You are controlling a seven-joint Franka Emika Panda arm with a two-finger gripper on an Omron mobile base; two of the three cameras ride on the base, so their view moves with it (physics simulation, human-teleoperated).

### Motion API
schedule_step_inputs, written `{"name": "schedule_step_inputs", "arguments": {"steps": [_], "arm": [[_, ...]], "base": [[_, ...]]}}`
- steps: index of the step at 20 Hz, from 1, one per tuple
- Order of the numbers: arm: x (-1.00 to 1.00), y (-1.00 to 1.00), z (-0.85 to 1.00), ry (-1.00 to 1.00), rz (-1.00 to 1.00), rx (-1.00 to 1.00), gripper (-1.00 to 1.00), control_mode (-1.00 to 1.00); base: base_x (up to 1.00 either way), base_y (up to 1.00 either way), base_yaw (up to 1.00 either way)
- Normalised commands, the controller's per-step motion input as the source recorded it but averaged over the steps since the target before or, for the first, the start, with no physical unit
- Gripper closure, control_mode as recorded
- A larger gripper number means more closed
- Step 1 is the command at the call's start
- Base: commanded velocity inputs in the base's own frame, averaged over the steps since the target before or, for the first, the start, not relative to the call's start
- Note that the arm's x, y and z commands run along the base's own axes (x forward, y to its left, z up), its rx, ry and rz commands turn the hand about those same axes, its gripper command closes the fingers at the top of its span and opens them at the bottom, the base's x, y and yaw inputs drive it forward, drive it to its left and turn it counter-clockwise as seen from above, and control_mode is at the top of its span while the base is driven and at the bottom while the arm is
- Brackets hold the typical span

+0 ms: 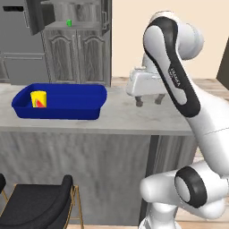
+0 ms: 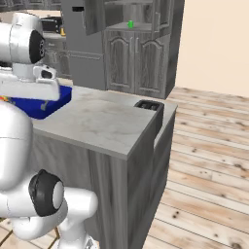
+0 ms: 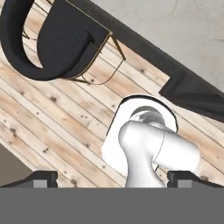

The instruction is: There is a tray on the dining counter. Grab the cup, mug, and pitcher and place them on the tray. The pitcher may be placed next to the tray if it cannot fit the tray.

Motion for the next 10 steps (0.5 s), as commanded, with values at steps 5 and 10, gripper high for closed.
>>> {"name": "schedule_step_inputs", "arguments": {"steps": [5,10], "arm": [[-1.0,-0.83,0.0,-0.28,0.25,-0.2,-1.0,-1.0],[-0.6,-0.7,-0.13,-0.06,0.05,-0.01,-1.0,-1.0]], "base": [[0.0,0.0,0.0],[0.0,0.0,0.0]]}}
